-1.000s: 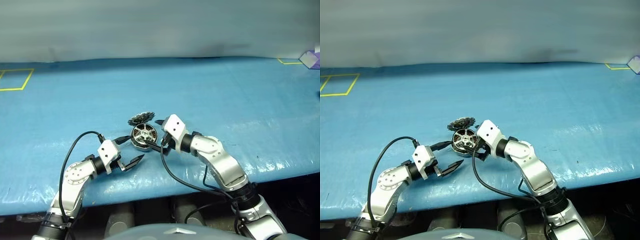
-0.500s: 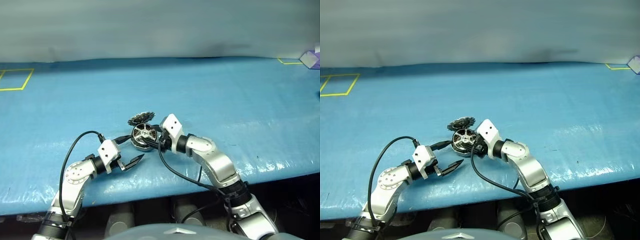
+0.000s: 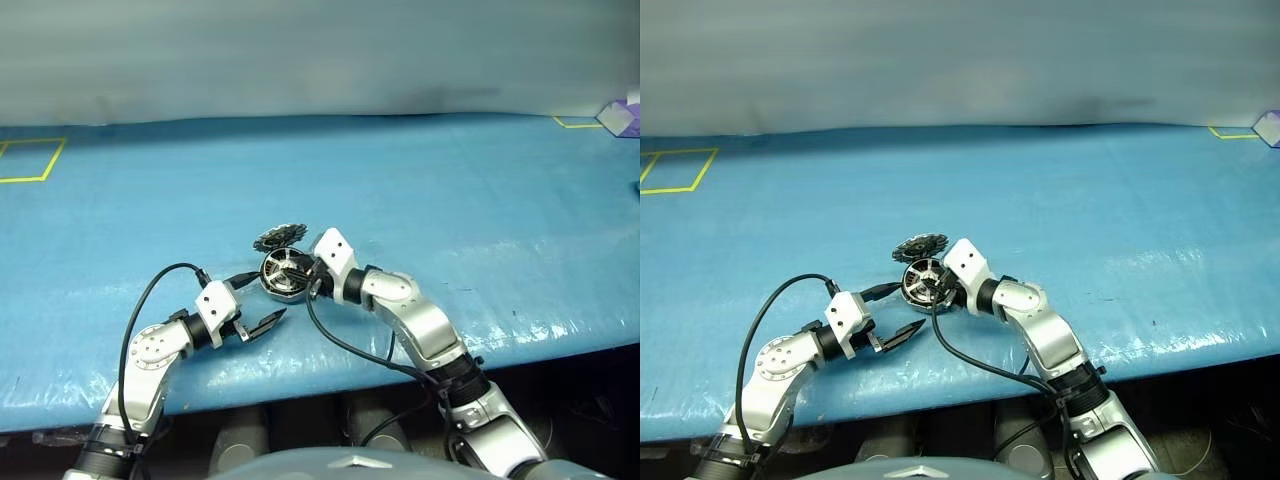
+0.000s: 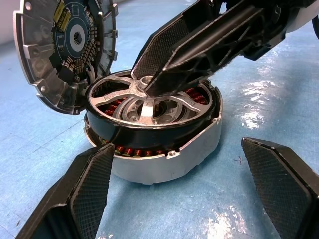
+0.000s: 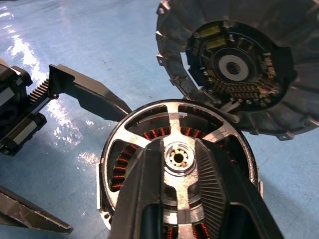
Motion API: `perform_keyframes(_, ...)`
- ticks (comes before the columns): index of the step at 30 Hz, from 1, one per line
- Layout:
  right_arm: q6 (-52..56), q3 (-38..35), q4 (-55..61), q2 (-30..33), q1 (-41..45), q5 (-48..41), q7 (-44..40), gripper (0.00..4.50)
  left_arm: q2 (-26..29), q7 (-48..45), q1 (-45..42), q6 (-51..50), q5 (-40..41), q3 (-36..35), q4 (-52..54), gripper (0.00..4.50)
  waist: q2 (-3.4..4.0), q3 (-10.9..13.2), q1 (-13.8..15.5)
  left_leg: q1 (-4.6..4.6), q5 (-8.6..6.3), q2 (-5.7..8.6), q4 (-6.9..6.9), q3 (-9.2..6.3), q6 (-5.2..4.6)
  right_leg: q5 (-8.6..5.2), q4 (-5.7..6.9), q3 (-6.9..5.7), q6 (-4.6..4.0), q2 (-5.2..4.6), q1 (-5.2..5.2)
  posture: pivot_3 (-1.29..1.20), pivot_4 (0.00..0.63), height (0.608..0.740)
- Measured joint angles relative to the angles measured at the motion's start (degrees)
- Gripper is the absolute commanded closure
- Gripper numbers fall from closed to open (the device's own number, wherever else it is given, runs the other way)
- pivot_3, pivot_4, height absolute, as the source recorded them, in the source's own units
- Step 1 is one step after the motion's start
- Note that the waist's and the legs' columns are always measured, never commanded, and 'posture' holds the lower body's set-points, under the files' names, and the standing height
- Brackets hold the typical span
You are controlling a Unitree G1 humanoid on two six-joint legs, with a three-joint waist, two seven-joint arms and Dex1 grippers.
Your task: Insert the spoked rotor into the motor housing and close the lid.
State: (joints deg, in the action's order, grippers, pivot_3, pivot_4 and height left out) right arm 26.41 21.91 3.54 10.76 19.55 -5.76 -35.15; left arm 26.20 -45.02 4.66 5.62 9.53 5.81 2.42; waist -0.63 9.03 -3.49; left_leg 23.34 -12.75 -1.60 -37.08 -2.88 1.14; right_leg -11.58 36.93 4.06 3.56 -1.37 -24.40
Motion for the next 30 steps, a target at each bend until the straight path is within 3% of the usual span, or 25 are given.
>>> perform_keyframes(8,-1.0,1.5,-1.6,-0.3,0.4,1.8,0.5,4.13,0.0,0.5,0.4,-0.1,-0.5,-0.2,-0.4,0.03,0.00,0.0,-0.4,-0.70,-0.01,-0.04,0.08,0.02,0.01,-0.03,-0.03,0.00,-0.04,-0.01,0.60,0.00,0.150,0.740)
perform_keyframes(21,0.2,2.4,-1.8,0.0,0.5,3.8,1.5,4.13,-0.1,0.3,0.6,0.2,-0.4,0.0,-0.2,0.03,0.00,-0.1,-0.3,-0.73,-0.01,-0.04,0.09,0.01,0.02,-0.04,-0.07,-0.01,-0.04,-0.04,0.62,0.00,0.150,0.740)
perform_keyframes(29,4.5,-3.1,-1.2,-3.7,-1.3,-2.9,0.9,4.13,-0.1,0.3,0.5,0.9,-0.4,0.1,-0.2,0.03,0.02,-0.1,-0.2,-0.53,-0.02,-0.03,0.18,0.01,0.02,-0.05,-0.12,-0.01,-0.06,-0.05,0.48,0.00,0.150,0.740)
perform_keyframes(30,5.0,-3.4,-1.2,-3.8,-1.3,-3.4,0.9,3.78,-0.1,0.3,0.4,1.0,-0.4,0.1,-0.2,0.03,0.02,0.0,-0.2,-0.50,-0.02,-0.03,0.20,0.01,0.02,-0.06,-0.13,-0.01,-0.07,-0.06,0.44,0.00,0.150,0.740)
